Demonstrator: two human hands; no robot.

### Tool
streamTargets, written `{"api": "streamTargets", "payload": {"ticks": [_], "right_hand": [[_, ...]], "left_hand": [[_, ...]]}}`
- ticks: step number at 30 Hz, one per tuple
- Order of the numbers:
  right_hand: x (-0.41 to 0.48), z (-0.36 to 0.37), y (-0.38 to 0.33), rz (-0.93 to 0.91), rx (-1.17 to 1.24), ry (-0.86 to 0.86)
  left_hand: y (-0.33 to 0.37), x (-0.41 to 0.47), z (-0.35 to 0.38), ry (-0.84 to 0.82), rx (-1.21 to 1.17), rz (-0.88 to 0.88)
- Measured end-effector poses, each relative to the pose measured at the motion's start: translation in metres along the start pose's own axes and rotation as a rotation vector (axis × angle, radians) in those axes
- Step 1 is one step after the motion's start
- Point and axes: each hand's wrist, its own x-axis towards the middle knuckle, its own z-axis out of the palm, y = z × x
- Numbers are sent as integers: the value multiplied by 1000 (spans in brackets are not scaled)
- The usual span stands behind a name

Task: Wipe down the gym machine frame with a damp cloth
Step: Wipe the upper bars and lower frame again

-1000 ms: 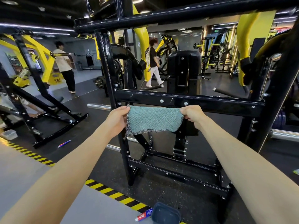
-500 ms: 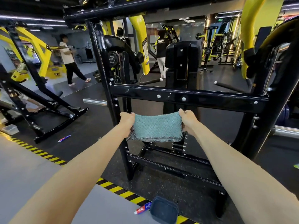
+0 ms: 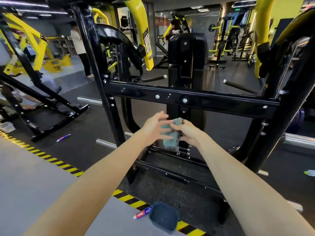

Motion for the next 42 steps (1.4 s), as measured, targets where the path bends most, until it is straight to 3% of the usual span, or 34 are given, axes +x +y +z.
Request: {"api": "streamTargets", "payload": {"ticks": [2,4,6,8,11,13,16,20,25,30,39,42], "right_hand": [[6,-8,3,12,71,39],[7,-12,2,38,136,15],[5,-15,-2,49,181,-26],[6,-18,-5,56,198,-47],[6,-24,-4,104,119,-79],[7,-26,0,141,18,-96],[8,-26,4,125,-42,-55],[6,-18,-2,14,-144,41],[6,-6,-21,-229,5,139],[-2,25,-32,-355,-255,308],[-12,42,-42,-278,-353,288],[-15,43,-47,-178,-311,317]], "left_hand": [[-5,6,-8,170,105,69],[-15,14,-20,266,228,21],[-26,15,-26,126,263,-149],[-36,17,-26,-16,174,-196],[-39,22,-20,94,-3,-103],[-38,26,-20,153,23,-89],[-34,28,-24,116,121,-83],[-25,26,-30,44,178,8],[5,28,-53,-83,166,191],[29,35,-80,-104,369,314],[51,44,-106,-246,288,210],[53,50,-97,-281,148,126]]}}
